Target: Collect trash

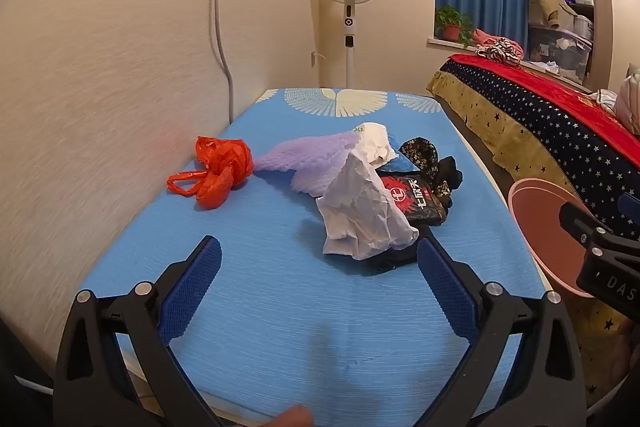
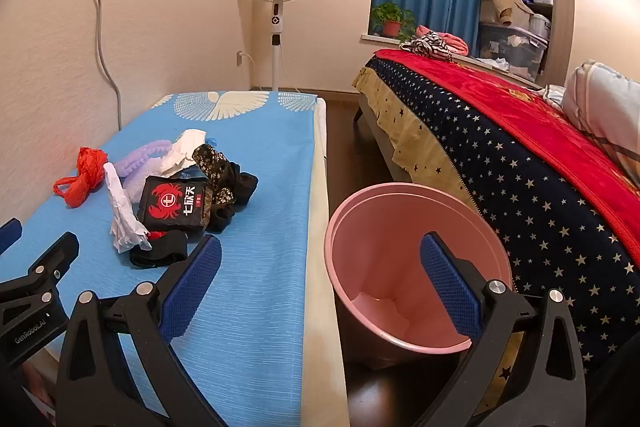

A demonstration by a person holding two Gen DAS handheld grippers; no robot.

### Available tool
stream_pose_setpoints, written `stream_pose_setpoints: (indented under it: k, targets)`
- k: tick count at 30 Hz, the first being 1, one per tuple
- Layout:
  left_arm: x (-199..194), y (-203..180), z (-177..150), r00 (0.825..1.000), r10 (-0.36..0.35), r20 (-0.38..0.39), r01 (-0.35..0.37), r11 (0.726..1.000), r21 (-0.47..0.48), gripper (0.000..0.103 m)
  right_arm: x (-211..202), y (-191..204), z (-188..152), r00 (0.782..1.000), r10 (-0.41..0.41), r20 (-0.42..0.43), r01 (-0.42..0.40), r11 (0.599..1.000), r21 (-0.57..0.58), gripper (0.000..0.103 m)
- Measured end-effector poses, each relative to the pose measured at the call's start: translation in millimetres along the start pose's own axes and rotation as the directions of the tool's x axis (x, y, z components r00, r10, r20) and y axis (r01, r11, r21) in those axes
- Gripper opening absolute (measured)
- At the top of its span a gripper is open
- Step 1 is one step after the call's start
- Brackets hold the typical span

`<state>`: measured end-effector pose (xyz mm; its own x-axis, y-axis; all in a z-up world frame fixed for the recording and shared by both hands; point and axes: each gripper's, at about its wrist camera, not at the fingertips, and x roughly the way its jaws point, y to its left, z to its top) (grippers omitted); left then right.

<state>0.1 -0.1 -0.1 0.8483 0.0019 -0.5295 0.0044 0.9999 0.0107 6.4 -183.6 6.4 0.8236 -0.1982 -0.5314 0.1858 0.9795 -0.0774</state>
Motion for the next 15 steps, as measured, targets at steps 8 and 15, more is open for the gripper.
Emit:
stream_pose_setpoints:
  k: [8,15]
  targets:
    - [0.2,-0.7,0.0,1.000,0.000,0.001,0.000,1.000,-0.003,0.095,-0.6,1.8,-0.2,1.000,0.002,0.002,-0.002,1.000,-0.005,0.097]
    - [-2.4,1.9,1.6,1.000,-0.009,-0.006,0.009,0.998,-0.055,0.095,-1.6,1.4,0.9,1.000,0.007,0.003,-0.007,1.000,0.001,0.097]
